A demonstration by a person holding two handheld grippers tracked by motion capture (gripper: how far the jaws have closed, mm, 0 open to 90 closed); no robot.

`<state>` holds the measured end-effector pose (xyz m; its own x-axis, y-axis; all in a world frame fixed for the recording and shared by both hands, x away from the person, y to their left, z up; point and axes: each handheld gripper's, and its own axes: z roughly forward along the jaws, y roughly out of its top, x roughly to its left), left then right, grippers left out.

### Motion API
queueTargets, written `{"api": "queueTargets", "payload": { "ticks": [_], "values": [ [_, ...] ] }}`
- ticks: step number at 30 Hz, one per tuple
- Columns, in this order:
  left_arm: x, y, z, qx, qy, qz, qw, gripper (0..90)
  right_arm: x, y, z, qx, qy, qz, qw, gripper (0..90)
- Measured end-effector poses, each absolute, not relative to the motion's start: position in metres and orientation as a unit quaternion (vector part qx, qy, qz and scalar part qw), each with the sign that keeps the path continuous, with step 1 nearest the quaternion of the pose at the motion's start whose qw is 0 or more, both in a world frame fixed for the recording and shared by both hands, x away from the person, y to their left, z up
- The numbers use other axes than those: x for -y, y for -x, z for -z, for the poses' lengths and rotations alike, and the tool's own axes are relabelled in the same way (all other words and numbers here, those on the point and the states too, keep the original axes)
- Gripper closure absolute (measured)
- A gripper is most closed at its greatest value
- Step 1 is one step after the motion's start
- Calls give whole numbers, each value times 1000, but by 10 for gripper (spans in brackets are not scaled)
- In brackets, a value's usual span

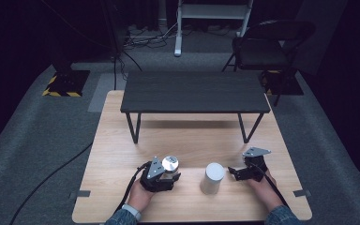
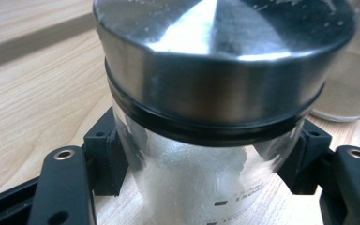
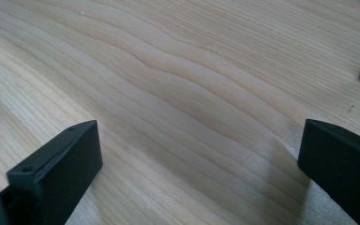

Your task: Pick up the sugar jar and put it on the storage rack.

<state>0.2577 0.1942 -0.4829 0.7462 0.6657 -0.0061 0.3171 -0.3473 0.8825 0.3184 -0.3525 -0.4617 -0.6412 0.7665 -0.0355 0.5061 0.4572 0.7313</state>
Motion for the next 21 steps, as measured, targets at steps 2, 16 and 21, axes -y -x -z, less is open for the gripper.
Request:
{"api": "queueTargets", "payload": {
  "ticks": [2, 16, 21],
  "values": [
    [-192, -258, 481, -311, -797, -182, 484, 308, 352, -318, 462, -834, -382, -355, 184, 0],
    [-183, -280, 413, -302, -791, -220, 485, 308, 353, -319, 462, -835, -378, -355, 182, 0],
    [-180, -288, 382, -293, -791, -235, 483, 308, 353, -319, 462, -836, -378, -356, 181, 0]
  ]
}}
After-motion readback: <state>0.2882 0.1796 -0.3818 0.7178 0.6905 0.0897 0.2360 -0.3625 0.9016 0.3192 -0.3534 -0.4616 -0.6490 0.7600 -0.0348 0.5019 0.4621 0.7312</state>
